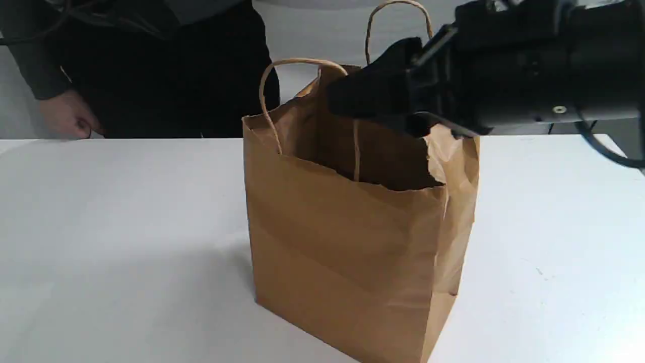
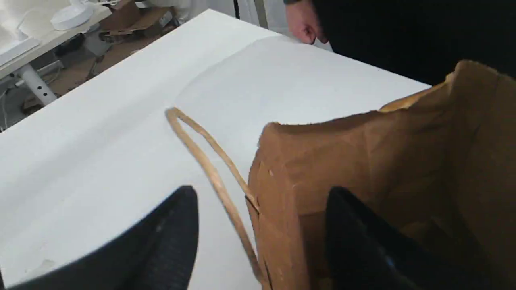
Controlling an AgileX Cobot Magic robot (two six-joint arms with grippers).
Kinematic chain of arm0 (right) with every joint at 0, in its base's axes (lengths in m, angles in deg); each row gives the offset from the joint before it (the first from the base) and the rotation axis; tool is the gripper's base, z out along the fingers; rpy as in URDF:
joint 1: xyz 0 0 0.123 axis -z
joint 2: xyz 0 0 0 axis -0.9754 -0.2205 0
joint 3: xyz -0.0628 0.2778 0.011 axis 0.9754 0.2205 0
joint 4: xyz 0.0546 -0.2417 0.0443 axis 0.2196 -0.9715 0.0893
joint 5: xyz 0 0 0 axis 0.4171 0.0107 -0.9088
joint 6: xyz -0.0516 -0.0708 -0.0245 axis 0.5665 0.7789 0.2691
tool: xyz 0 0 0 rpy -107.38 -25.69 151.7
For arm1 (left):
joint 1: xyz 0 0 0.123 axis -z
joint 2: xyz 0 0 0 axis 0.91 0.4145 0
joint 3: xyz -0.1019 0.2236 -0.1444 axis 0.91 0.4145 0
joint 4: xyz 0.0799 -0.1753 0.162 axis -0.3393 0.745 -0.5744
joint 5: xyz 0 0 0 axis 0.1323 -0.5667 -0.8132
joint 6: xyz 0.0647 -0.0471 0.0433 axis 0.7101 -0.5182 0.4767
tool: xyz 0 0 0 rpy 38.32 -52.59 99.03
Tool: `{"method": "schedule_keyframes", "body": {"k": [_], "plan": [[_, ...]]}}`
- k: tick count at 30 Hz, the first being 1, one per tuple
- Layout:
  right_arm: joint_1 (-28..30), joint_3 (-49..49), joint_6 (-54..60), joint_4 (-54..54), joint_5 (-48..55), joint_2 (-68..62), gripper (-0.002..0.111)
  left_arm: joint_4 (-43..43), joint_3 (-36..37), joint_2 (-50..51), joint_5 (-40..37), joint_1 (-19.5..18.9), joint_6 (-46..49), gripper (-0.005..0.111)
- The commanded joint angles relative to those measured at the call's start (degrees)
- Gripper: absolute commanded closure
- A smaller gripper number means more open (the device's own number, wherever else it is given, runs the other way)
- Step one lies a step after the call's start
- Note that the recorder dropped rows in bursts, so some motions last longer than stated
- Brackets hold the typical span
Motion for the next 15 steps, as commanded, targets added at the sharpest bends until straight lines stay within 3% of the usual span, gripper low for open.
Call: {"method": "schedule_keyframes", "body": {"k": [1, 3, 7, 11, 15], "plan": [[-0.06, 0.26, -2.84, -4.27, -0.05, 4.79, 0.061, 0.48, 0.08, -3.18, 0.23, -1.35, -1.68, 0.056], [-0.06, 0.26, -3.0, -6.74, 1.71, 7.31, 0.071, 0.73, 0.56, -5.05, 0.23, -1.53, -1.97, 0.056], [-0.06, 0.26, -6.87, -14.94, 4.63, 12.53, 0.107, 0.73, 4.05, -10.34, 0.23, -2.12, -1.39, 0.069], [-0.06, 0.26, -15.01, -28.29, 4.53, 16.92, 0.108, 0.92, 11.16, -18.01, 0.97, -2.12, 1.58, 0.103], [-0.06, 1.4, -19.54, -35.88, 1.12, 20.61, 0.108, 2.24, 21.6, -26.76, 11.27, -2.12, 2.49, 0.107]]}}
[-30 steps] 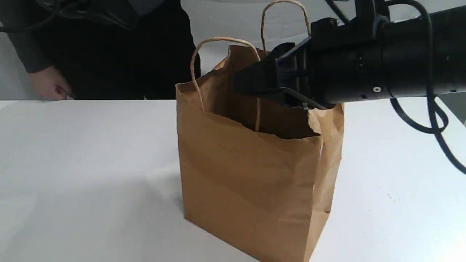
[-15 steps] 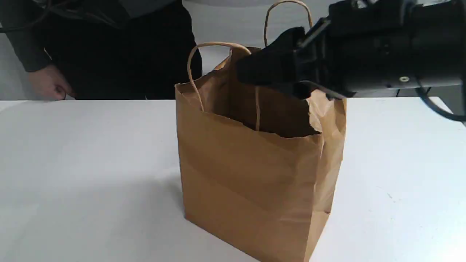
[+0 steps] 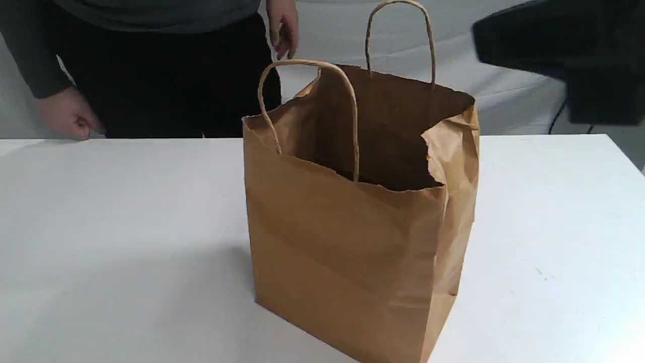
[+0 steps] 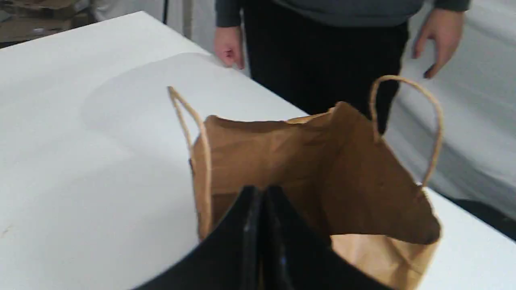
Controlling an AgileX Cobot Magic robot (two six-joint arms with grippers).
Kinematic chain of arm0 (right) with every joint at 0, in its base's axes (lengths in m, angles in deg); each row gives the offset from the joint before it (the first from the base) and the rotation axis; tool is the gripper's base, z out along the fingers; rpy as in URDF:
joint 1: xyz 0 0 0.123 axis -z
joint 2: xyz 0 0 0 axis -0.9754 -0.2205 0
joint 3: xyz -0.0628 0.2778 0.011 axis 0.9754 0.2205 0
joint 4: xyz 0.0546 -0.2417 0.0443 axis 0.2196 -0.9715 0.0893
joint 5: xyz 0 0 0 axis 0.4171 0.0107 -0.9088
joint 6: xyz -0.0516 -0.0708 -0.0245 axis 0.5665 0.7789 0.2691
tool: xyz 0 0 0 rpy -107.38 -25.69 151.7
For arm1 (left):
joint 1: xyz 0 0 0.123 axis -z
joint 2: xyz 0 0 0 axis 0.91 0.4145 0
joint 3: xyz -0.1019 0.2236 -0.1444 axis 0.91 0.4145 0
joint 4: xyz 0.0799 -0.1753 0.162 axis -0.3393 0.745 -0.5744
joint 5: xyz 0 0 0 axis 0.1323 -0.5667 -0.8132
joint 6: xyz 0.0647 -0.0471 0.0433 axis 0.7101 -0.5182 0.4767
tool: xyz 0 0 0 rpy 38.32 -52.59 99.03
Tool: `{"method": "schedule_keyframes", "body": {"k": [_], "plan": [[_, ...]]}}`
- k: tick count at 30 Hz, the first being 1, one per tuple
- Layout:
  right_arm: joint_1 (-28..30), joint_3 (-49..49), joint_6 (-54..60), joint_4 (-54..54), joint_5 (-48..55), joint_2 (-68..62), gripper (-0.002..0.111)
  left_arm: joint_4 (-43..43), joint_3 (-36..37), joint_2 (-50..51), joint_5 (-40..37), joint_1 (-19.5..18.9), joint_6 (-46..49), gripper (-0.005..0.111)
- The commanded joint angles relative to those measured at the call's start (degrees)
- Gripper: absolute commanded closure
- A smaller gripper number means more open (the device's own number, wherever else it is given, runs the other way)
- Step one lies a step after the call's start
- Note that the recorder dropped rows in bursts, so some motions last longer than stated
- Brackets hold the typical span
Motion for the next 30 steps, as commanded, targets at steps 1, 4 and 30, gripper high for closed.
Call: {"method": "schedule_keyframes", "body": {"k": [1, 4, 30], "plan": [[-0.06, 2.49, -3.26, -6.09, -4.94, 3.97, 0.108, 2.29, 9.82, -8.65, 10.77, -0.08, 1.05, 0.107], [-0.06, 7.38, -3.26, -6.22, -12.9, 7.53, 0.108, 3.44, 18.85, -15.8, 20.63, -0.08, 1.19, 0.107], [-0.06, 37.88, -4.3, 3.64, -37.95, 16.06, 0.108, 5.55, 63.32, -41.73, 53.26, -0.08, 3.09, 0.107]]}}
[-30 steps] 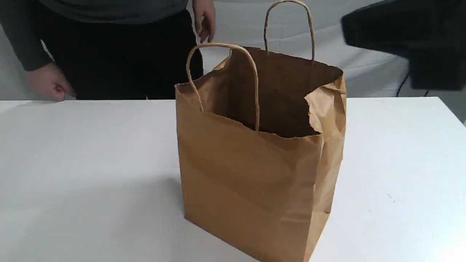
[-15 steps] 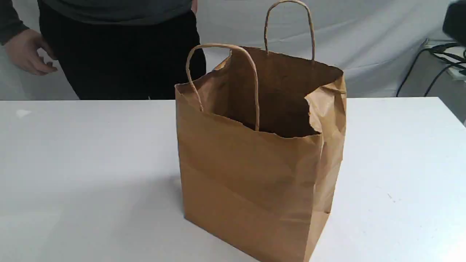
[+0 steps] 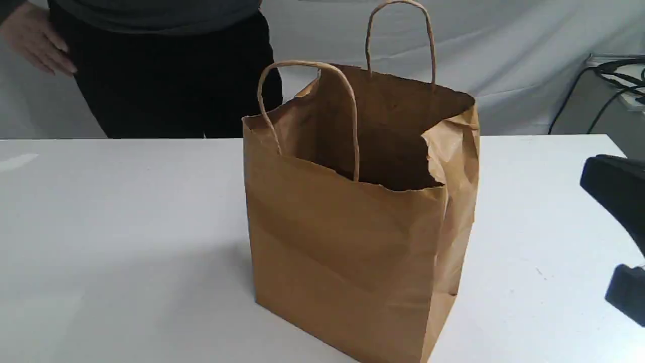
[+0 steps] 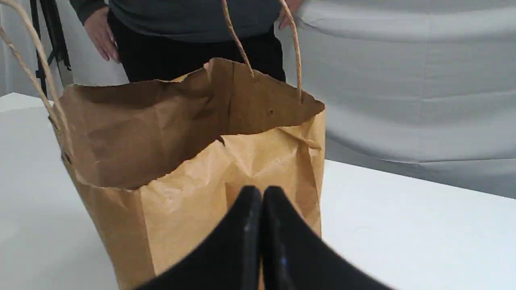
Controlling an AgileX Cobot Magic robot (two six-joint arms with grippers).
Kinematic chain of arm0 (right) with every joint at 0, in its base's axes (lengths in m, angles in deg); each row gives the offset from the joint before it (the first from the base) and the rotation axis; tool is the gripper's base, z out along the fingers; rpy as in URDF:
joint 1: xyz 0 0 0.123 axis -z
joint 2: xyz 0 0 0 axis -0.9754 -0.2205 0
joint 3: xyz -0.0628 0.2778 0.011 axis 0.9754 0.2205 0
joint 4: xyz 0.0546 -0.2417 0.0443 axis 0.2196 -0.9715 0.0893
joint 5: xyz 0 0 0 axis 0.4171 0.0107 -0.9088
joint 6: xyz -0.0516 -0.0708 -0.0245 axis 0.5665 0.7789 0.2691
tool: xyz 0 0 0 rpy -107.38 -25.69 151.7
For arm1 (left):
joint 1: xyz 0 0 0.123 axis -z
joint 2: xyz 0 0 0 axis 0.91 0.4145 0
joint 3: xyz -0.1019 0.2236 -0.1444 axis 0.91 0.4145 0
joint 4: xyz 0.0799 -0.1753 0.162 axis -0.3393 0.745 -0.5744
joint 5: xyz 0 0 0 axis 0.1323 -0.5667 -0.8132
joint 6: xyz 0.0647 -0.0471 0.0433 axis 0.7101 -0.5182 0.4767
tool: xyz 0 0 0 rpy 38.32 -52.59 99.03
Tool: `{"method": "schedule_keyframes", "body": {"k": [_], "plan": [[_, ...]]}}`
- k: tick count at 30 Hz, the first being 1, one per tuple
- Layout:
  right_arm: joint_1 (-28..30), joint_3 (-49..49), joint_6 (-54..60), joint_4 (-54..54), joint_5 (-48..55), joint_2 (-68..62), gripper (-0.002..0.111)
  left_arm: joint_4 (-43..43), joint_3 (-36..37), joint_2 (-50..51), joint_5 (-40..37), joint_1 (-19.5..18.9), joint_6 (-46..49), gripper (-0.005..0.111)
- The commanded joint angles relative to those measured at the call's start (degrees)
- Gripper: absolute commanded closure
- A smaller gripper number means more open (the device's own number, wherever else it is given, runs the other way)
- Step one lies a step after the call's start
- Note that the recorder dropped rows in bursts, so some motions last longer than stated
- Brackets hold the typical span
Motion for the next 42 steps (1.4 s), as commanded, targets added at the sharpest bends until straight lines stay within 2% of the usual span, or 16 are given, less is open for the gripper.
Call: {"method": "schedule_keyframes", "body": {"k": [1, 28, 33, 38, 42], "plan": [[-0.06, 0.19, -0.41, 0.39, -0.93, 0.3, 0.108, 0.45, 0.21, -0.17, 0.9, -0.08, -0.48, 0.107], [0.56, 0.19, -0.85, 0.39, -1.46, 1.78, 0.108, 0.24, 0.21, -0.17, 1.0, -0.08, 0.15, 0.107], [6.98, 0.19, -2.92, 0.39, -1.04, 5.8, 0.108, 0.24, 0.21, -0.17, 1.0, -0.08, 0.15, 0.107], [13.89, 0.35, -2.72, 0.28, 3.93, 10.86, 0.108, 0.24, 0.21, -0.17, 1.0, -0.08, 0.15, 0.107], [18.32, 3.3, -2.41, 0.28, 4.81, 16.38, 0.108, 0.24, 0.21, -0.17, 1.0, -0.08, 0.15, 0.107]]}}
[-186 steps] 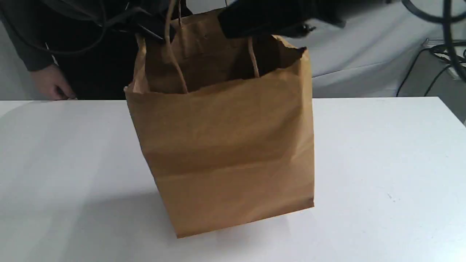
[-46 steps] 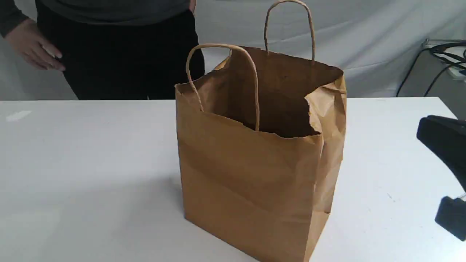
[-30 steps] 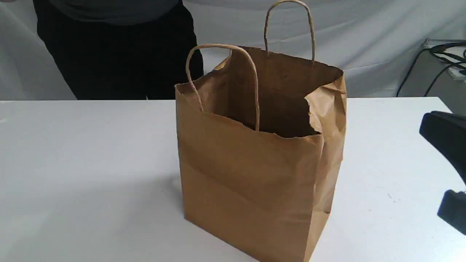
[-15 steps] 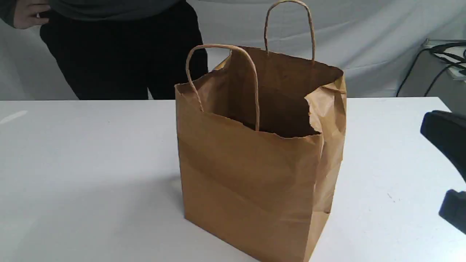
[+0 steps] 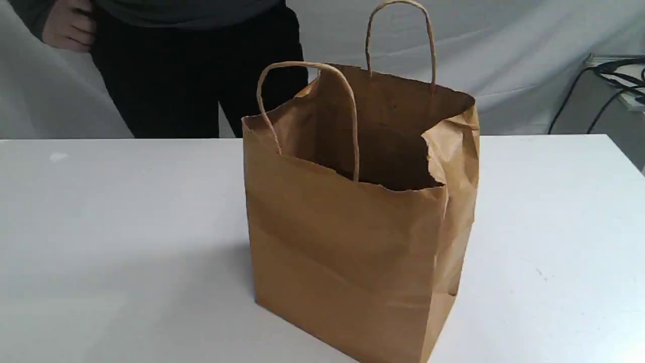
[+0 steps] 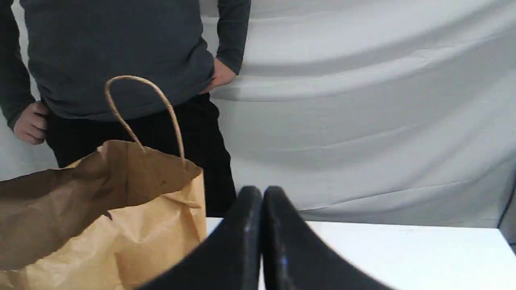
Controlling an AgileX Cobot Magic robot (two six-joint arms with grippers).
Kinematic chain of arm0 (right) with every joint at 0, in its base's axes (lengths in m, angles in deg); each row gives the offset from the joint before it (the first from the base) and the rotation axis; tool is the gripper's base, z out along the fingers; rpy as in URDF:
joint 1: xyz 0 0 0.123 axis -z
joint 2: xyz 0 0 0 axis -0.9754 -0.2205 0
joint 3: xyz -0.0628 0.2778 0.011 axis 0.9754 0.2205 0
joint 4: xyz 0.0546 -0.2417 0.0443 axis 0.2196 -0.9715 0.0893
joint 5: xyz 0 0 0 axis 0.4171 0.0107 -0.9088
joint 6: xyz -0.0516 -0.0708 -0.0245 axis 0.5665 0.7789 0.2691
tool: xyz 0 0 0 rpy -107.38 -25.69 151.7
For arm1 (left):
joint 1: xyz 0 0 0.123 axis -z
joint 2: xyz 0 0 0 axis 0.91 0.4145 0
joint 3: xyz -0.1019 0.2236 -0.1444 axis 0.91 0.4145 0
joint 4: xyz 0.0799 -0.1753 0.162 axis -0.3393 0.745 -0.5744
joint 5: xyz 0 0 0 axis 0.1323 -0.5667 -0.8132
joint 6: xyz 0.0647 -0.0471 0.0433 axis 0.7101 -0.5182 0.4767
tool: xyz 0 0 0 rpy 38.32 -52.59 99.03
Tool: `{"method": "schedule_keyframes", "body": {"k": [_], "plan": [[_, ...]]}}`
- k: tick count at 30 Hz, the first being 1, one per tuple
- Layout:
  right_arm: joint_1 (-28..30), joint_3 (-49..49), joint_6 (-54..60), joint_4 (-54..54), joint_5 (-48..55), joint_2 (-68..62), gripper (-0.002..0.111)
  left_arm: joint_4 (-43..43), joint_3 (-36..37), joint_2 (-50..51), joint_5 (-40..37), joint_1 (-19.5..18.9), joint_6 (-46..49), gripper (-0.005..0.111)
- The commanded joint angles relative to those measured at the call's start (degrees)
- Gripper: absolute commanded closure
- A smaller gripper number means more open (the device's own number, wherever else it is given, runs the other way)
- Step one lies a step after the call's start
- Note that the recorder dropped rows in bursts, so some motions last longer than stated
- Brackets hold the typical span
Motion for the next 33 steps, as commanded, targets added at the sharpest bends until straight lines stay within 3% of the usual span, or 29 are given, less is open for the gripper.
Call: {"method": "schedule_keyframes", "body": {"k": [1, 17, 33], "plan": [[3.14, 2.95, 0.21, 0.04, 1.41, 4.46, 0.108, 0.24, 0.21, -0.17, 0.76, -0.08, 0.03, 0.107], [6.88, 16.25, 0.1, 1.95, 0.54, 24.73, 0.108, 0.24, 0.21, -0.17, 0.76, -0.08, 0.03, 0.107], [6.87, 18.13, 0.1, 1.68, -4.04, 24.73, 0.108, 0.23, 0.21, -0.17, 0.92, -0.08, 0.03, 0.107]]}}
